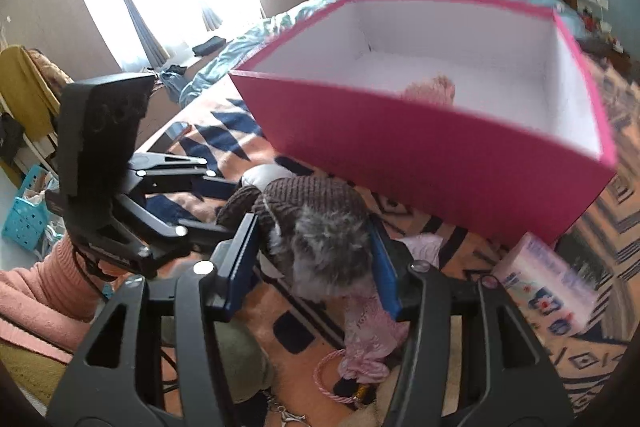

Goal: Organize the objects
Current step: 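Grasp the dark brown plush with both grippers and lift it, then lower the dark brown plush into the pink box and open both grippers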

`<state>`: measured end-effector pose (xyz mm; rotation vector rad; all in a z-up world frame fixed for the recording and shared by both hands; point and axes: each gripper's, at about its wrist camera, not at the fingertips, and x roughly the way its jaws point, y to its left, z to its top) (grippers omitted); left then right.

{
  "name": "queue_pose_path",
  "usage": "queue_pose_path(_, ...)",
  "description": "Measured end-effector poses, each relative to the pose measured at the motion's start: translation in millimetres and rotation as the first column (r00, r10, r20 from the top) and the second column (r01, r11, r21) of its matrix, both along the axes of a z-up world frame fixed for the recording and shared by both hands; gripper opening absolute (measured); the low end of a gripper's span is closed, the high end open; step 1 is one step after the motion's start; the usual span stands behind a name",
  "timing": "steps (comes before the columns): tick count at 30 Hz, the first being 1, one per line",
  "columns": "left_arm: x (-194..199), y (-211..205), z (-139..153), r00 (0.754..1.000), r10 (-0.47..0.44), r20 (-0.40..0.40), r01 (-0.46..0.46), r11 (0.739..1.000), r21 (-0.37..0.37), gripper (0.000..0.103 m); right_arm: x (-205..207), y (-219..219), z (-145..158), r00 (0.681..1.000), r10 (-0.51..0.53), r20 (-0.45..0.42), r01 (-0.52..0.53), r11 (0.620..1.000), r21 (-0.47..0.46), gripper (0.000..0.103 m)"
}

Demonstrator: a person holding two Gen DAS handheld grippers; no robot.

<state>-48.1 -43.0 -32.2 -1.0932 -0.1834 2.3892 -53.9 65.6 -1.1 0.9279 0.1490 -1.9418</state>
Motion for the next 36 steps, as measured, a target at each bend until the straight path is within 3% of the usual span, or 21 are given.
queue_pose_path(7,3,-4,59,0.989,0.037,-0.142,-0.042,0.999,-0.03,0.055,-1,1,51,0.994,0.038,-0.106,-0.046,0.996,-0.07,0.055)
queue_pose_path(10,-11,-5,87,0.978,0.065,-0.2,-0.081,0.994,-0.072,0.055,-9,-4,71,0.987,0.047,-0.151,-0.063,0.993,-0.103,0.055)
queue_pose_path(14,-37,-16,103,0.97,0.098,-0.223,-0.124,0.987,-0.106,0.055,-33,-19,94,0.978,0.05,-0.202,-0.074,0.991,-0.114,0.055)
queue_pose_path(20,-82,-33,92,0.973,0.149,-0.178,-0.173,0.977,-0.127,0.055,-75,-43,94,0.974,0.062,-0.216,-0.08,0.994,-0.074,0.055)
queue_pose_path(26,-118,-40,63,0.979,0.183,-0.09,-0.195,0.968,-0.156,0.055,-114,-66,68,0.981,0.092,-0.171,-0.09,0.996,0.019,0.055)
queue_pose_path(32,-141,-34,39,0.979,0.201,-0.016,-0.199,0.949,-0.244,0.055,-139,-83,41,0.985,0.114,-0.133,-0.094,0.985,0.146,0.055)
queue_pose_path(36,-146,-24,34,0.976,0.216,-0.019,-0.211,0.923,-0.323,0.054,-147,-99,27,0.987,0.112,-0.113,-0.078,0.96,0.268,0.055)
